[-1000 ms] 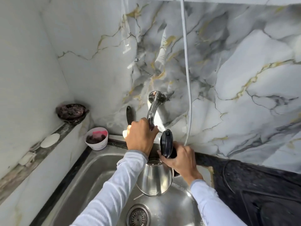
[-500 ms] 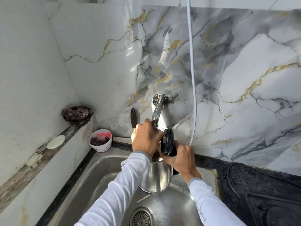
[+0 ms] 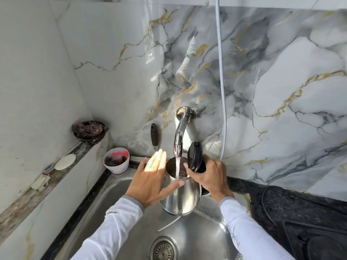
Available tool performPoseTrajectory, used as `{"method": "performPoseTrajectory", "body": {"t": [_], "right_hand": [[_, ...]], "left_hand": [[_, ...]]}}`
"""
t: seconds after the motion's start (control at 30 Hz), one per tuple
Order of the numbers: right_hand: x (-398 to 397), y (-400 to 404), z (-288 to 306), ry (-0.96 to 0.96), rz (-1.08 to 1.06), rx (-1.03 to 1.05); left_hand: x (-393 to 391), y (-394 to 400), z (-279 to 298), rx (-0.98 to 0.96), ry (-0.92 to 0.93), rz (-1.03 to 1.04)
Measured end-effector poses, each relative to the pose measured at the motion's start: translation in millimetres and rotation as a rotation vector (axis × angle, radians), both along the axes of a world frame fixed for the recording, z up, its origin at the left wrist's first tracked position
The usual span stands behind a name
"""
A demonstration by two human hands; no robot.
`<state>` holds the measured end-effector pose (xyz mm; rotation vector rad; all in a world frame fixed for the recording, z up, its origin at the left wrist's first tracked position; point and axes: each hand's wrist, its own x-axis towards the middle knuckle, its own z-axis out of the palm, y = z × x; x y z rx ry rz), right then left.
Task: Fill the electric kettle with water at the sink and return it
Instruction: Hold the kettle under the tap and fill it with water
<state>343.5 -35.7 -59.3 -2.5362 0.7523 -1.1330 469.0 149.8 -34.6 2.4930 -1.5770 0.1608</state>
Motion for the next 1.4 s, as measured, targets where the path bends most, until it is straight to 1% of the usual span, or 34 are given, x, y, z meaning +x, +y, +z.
{"method": "performPoseTrajectory", "body": {"t": [0.07,0.17,0.43,0.8,0.93,1.27,1.33,1.4], "right_hand": [[1,0,1,0.005,-0.002,0.021],[1,1,4,0.007,0.004,0.042],[-3,4,5,0.004,0.004,0.022],[-2,7,3,-0.024,0.005,0.001],[-3,8,3,-0.021,0.006,0.004],[-5,5,2,-0.020,-0.001,-0.021],[-5,5,2,-0.022,-0.008,-0.019],[-5,5,3,-0.013,-0.008,-0.009]], "left_hand": [[-1,5,-8,0.047,-0.045,0.037],[-2,9,-13,0.062,-0.064,0.055],[-6,10,-15,0.090,-0.038,0.056],[-4,14,-16,0.065,-0.063,0.047],[-4,14,-17,0.086,-0.071,0.054],[-1,10,-14,0.061,-0.055,0.040],[4,4,-7,0.024,0.006,0.031],[10,-4,2,-0.083,0.115,0.025]]}}
